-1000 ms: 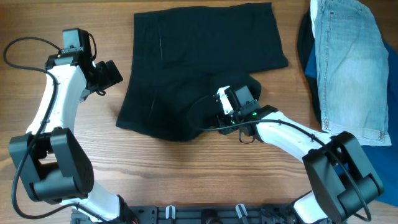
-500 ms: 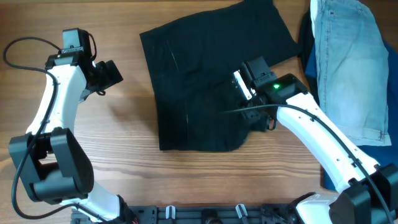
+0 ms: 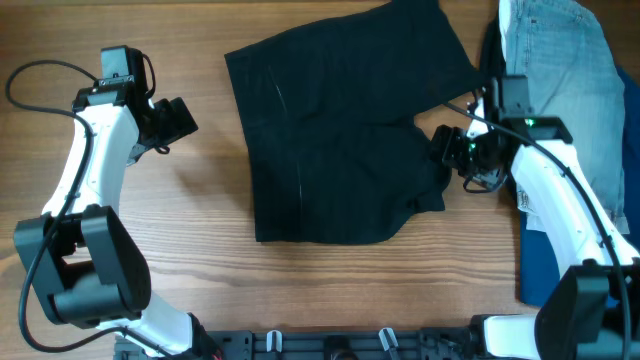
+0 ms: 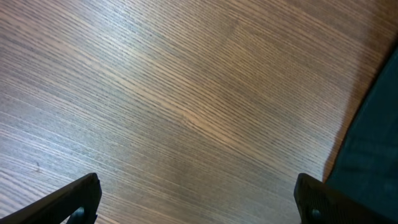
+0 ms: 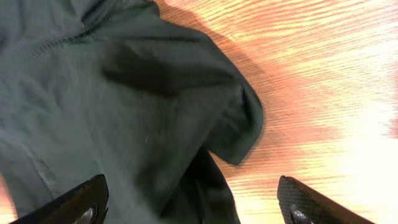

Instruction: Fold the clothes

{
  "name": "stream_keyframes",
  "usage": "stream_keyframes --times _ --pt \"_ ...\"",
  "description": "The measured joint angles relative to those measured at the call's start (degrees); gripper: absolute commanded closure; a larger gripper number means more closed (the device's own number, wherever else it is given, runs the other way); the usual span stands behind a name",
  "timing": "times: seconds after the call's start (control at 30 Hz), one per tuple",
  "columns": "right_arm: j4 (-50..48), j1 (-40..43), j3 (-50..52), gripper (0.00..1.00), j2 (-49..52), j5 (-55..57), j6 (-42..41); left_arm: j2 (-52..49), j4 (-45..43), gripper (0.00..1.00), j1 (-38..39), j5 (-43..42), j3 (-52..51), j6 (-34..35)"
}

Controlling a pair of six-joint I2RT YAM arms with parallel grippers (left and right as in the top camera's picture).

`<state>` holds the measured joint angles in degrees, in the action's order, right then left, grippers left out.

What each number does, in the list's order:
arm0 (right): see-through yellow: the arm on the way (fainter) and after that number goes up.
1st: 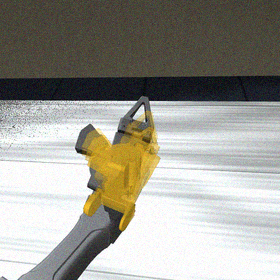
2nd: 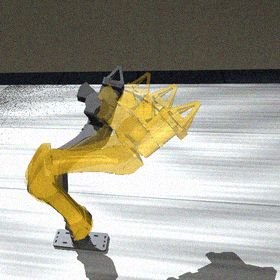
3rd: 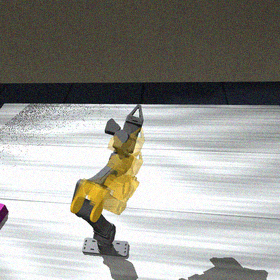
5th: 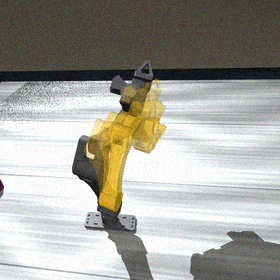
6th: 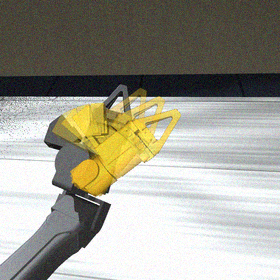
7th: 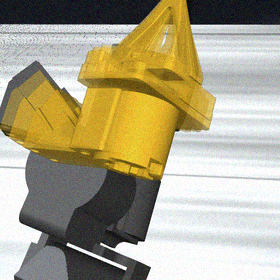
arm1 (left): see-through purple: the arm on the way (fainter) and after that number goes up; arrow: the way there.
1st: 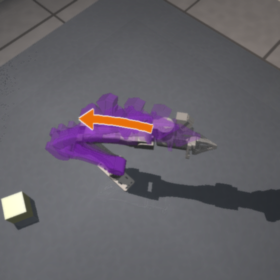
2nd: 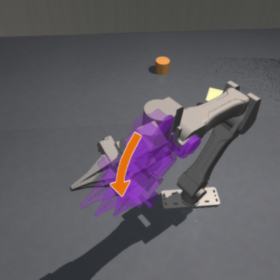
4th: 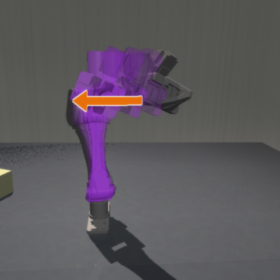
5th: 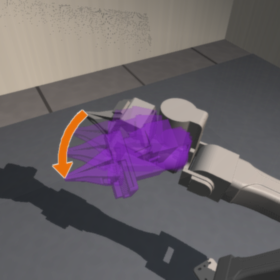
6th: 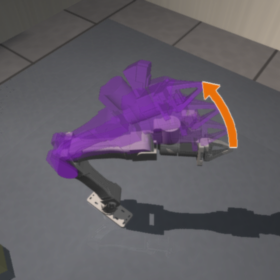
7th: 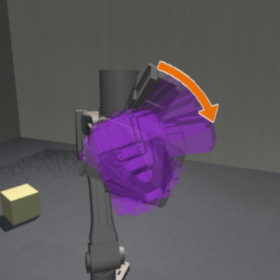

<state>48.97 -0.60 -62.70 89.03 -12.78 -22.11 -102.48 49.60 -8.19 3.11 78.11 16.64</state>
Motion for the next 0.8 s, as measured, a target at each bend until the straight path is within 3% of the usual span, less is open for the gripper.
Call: stream_keyframes --times 0.1,0.13,0.2,0.23,0.3,0.37,0.43,0.5,0.53,0.57,0.6,0.63,0.7,0.8 --pt "-11.0 1.7 8.9 0.3 0.3 -6.4 -1.9 0.0 -0.1 0.0 0.0 0.0 0.0 0.0" --pt "-15.4 1.7 11.0 0.43 0.4 -8.6 -2.5 0.0 -0.2 0.0 0.0 0.0 0.0 0.0" --pt "-21.9 1.7 13.4 0.8 0.4 -12.0 -3.5 0.0 -0.1 0.0 0.0 0.0 0.0 0.0" --pt "-23.2 1.7 13.6 0.86 0.4 -13.0 -3.3 0.0 -0.2 0.0 0.0 0.0 0.0 0.0" --pt "-24.2 1.7 13.3 0.96 0.4 -14.6 -2.4 0.0 -0.1 0.0 0.0 0.0 0.0 0.0" --pt "-21.6 0.3 10.3 0.96 0.4 -15.8 0.7 0.0 -0.1 0.0 0.0 0.0 0.0 0.0" --pt "-18.9 -6.3 3.8 0.96 0.2 -15.3 4.2 0.0 -0.1 0.0 0.0 0.0 0.0 0.0" --pt "-18.2 -20.5 -2.4 0.96 0.6 -10.8 6.9 0.0 -0.1 0.0 0.0 0.0 0.0 0.0" --pt "-17.1 -27.3 -5.4 0.95 2.1 -8.3 8.2 0.0 -0.1 0.0 0.0 0.0 0.0 0.0" --pt "-14.4 -31.7 -8.4 0.85 4.3 -6.0 9.5 0.0 -0.2 0.0 0.0 0.0 0.0 0.0" --pt "-9.9 -37.0 -12.9 0.32 9.9 -3.0 12.5 0.0 -0.1 0.0 0.0 -0.1 0.0 0.0" --pt "-4.9 -39.4 -15.7 0.2 14.4 -1.0 14.5 0.0 -0.1 0.0 0.0 0.0 0.0 0.0" --pt "3.7 -40.5 -20.5 0.11 24.6 4.4 17.9 0.0 -0.1 0.0 0.0 0.0 0.0 0.0" --pt "4.9 -37.8 -22.4 0.1 25.2 7.0 18.3 0.0 -0.1 0.0 0.0 0.0 0.0 0.0"
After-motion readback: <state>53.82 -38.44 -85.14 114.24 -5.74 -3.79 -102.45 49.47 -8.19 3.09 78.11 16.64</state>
